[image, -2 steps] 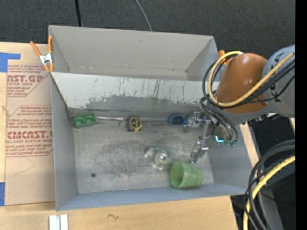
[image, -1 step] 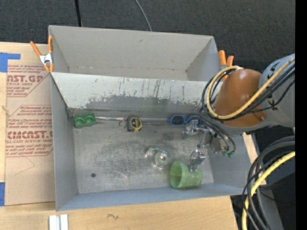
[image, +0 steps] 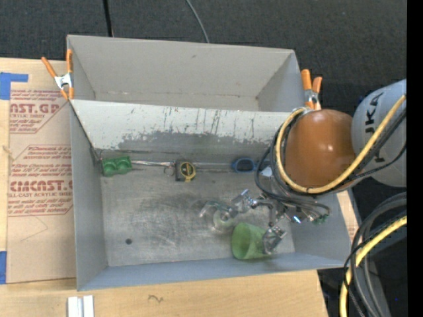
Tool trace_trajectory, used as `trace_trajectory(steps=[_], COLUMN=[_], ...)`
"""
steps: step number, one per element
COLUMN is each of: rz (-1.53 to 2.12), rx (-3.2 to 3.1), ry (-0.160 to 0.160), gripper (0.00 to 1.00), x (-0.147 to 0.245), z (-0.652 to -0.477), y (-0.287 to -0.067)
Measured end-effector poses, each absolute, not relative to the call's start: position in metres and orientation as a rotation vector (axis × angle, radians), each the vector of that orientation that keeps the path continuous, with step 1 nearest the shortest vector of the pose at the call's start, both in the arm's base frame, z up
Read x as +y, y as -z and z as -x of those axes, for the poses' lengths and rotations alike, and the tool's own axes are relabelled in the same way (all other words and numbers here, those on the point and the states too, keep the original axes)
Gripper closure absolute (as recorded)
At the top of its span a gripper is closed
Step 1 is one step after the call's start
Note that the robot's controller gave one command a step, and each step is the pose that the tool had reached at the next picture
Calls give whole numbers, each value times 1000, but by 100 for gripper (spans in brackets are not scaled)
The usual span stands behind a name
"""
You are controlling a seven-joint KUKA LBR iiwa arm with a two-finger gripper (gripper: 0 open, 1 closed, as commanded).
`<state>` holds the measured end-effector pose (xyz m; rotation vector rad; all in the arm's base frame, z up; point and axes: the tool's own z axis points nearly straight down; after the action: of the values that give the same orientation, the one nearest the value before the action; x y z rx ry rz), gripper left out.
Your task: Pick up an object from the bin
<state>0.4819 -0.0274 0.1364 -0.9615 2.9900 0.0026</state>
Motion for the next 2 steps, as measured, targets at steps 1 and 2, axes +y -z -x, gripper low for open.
trace_trajectory(steps=[1,2], rz=[1521,1566], rx=[2749,2720], ry=[-2,7], gripper=[0,0], x=[-61,-56], z=[-480,-482], y=[-118,-86])
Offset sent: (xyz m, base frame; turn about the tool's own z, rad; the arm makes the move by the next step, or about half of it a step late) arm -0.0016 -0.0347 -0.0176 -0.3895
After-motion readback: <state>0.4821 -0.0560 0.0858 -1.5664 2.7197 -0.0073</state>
